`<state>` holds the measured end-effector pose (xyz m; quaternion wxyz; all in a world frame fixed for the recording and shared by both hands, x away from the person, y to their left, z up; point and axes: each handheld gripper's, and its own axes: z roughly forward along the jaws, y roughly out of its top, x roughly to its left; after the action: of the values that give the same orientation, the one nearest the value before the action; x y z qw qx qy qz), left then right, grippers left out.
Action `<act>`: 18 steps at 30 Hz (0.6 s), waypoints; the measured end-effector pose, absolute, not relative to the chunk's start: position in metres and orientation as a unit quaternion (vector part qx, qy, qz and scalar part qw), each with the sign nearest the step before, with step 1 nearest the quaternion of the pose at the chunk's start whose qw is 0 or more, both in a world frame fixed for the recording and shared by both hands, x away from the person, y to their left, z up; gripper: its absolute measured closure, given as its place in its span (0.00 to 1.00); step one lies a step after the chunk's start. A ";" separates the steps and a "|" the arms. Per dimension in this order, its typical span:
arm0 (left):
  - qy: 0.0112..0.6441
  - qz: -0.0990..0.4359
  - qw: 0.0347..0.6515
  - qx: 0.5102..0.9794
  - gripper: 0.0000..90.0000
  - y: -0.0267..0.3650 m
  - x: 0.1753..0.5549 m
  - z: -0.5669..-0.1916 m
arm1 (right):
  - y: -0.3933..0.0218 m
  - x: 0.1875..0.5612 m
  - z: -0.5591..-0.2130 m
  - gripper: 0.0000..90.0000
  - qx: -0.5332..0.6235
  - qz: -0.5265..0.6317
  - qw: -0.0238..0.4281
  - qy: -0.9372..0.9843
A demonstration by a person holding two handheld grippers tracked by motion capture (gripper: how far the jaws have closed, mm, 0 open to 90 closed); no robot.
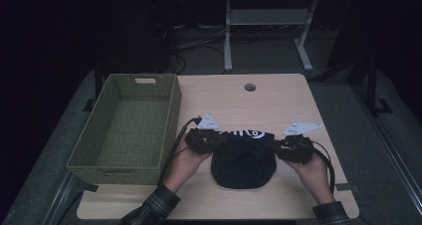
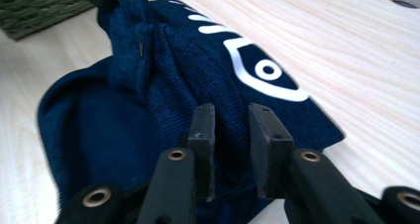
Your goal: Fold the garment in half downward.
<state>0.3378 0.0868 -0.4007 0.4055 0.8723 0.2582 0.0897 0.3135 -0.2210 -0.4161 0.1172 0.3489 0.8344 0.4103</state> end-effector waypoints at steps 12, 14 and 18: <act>0.250 0.065 0.394 0.882 0.78 0.094 0.309 -0.406 | -0.225 0.284 -0.425 0.68 0.337 0.423 0.103 0.835; 0.249 0.064 0.396 0.881 0.73 0.095 0.304 -0.404 | -0.226 0.281 -0.424 0.65 0.335 0.428 0.099 0.833; 0.249 0.065 0.416 0.872 0.72 0.101 0.295 -0.393 | -0.229 0.270 -0.415 0.63 0.331 0.439 0.099 0.829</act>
<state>0.2949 0.1010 -0.3930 0.4158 0.8724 0.2485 0.0646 0.2695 -0.2288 -0.4150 0.0992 0.3311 0.8292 0.4393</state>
